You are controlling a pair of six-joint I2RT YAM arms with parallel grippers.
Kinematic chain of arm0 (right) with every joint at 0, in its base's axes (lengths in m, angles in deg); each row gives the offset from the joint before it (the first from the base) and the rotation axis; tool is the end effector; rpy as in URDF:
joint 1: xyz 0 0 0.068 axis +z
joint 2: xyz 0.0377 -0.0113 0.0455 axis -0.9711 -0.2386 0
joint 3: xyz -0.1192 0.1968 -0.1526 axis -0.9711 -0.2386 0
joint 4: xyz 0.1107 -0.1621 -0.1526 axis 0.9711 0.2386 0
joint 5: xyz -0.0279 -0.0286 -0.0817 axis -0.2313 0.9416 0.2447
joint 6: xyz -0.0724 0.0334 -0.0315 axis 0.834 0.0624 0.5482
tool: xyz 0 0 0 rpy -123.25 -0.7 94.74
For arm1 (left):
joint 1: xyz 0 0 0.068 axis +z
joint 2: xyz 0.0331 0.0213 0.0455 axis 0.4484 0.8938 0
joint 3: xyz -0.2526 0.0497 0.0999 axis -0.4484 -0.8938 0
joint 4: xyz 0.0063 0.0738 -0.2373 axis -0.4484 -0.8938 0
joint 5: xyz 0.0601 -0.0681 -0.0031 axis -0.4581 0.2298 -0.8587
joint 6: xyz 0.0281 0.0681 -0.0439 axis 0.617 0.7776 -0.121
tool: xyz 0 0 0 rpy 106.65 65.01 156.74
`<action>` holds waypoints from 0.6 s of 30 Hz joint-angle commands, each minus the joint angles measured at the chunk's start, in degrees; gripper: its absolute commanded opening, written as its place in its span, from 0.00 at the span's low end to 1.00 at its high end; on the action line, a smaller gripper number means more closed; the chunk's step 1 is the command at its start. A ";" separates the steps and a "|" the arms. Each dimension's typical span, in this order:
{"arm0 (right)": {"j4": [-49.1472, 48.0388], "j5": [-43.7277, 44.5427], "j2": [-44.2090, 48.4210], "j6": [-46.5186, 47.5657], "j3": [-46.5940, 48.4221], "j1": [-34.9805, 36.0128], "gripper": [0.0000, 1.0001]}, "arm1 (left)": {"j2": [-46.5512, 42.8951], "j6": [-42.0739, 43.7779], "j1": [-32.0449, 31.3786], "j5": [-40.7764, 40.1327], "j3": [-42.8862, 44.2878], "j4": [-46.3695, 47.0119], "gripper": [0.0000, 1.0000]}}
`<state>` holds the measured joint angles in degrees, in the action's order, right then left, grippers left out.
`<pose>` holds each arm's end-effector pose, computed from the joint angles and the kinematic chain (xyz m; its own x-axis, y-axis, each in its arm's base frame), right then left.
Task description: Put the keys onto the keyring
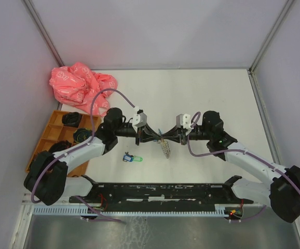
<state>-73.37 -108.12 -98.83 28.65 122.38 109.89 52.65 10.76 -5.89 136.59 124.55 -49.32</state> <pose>0.1759 0.1894 0.2723 0.1120 -0.0831 -0.9902 -0.9918 0.0522 -0.1165 0.1976 -0.2040 0.2555 -0.0392 0.0733 -0.9965 0.9978 -0.0498 -0.0429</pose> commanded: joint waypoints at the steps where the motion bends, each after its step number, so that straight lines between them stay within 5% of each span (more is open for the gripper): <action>1: 8.79 2.55 2.72 4.74 5.71 -0.07 0.08 | -4.32 6.64 0.09 -1.07 3.66 -9.22 0.03; 18: 32.90 13.15 1.20 14.54 13.39 4.88 0.15 | -3.45 6.88 -0.07 -2.53 7.76 -18.91 0.03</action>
<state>-44.91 -97.50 -97.59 40.10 131.56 113.98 49.26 15.99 -5.96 134.32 128.90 -67.86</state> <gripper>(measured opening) 0.146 0.031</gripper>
